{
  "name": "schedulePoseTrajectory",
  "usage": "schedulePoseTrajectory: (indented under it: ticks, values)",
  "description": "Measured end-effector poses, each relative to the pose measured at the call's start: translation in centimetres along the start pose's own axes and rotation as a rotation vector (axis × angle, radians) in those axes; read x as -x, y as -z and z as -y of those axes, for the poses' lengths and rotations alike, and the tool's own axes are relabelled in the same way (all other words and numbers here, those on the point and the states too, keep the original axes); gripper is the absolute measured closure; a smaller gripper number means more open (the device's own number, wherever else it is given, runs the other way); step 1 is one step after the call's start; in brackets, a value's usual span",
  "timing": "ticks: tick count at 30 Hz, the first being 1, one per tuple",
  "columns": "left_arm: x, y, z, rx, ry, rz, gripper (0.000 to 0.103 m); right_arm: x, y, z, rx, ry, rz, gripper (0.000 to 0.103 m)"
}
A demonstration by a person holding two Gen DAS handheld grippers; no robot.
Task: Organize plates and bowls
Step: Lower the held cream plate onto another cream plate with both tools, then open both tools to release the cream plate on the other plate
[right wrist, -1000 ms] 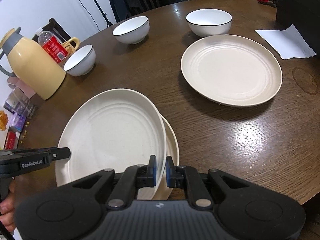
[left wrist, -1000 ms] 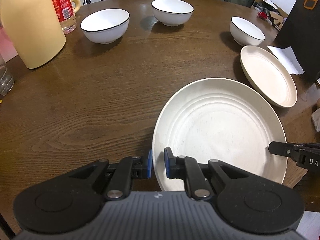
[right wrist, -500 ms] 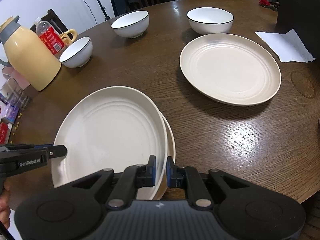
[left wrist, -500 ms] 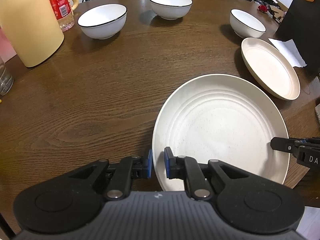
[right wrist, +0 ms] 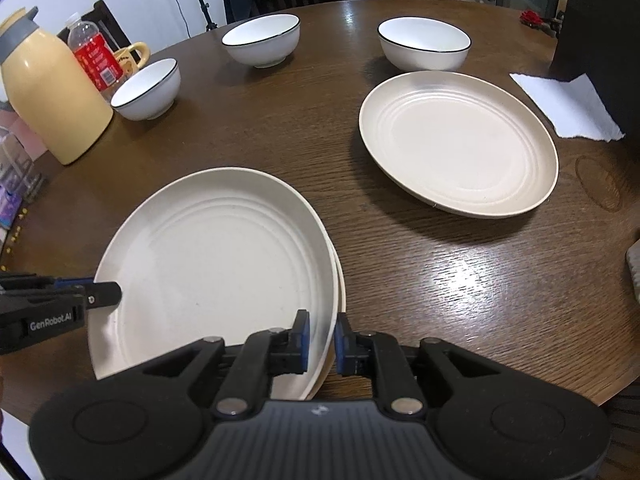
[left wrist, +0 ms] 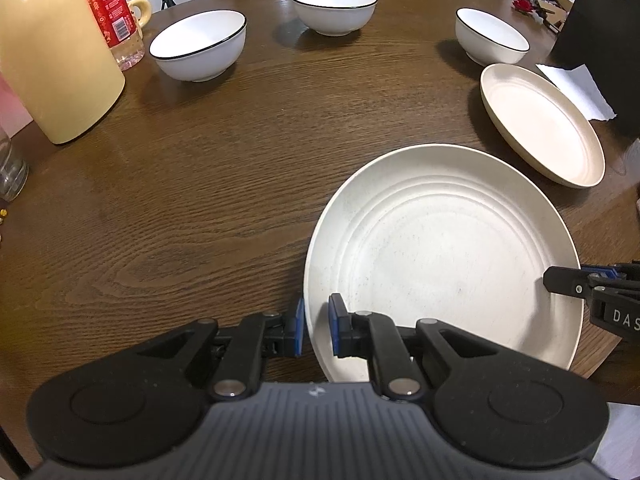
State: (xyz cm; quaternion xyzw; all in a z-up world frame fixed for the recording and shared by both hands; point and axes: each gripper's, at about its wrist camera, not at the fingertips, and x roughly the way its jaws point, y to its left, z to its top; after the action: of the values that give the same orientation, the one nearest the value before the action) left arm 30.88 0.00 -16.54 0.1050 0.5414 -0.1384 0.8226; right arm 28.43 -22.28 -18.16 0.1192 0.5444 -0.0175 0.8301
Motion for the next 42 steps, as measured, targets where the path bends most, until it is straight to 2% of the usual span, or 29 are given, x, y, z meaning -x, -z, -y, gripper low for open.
schedulePoseTrajectory:
  ticks: [14,40,41,42]
  values:
    - [-0.3,0.1,0.1,-0.014,-0.007,0.001,0.090,-1.0,0.3,-1.6,0.088,0.090,-0.021,0.088]
    - [0.0,0.1,-0.1,0.005,-0.003,0.005,0.090,-1.8,0.8,-2.8,0.143,0.143,0.013,0.084]
    - [0.1,0.1,-0.1,0.008,-0.001,0.009,0.089,-1.8,0.8,-2.7,0.137,0.137,0.011,0.082]
    - [0.2,0.0,-0.2,0.011,0.000,0.013,0.087,-1.7,0.7,-2.5,0.128,0.130,0.008,0.076]
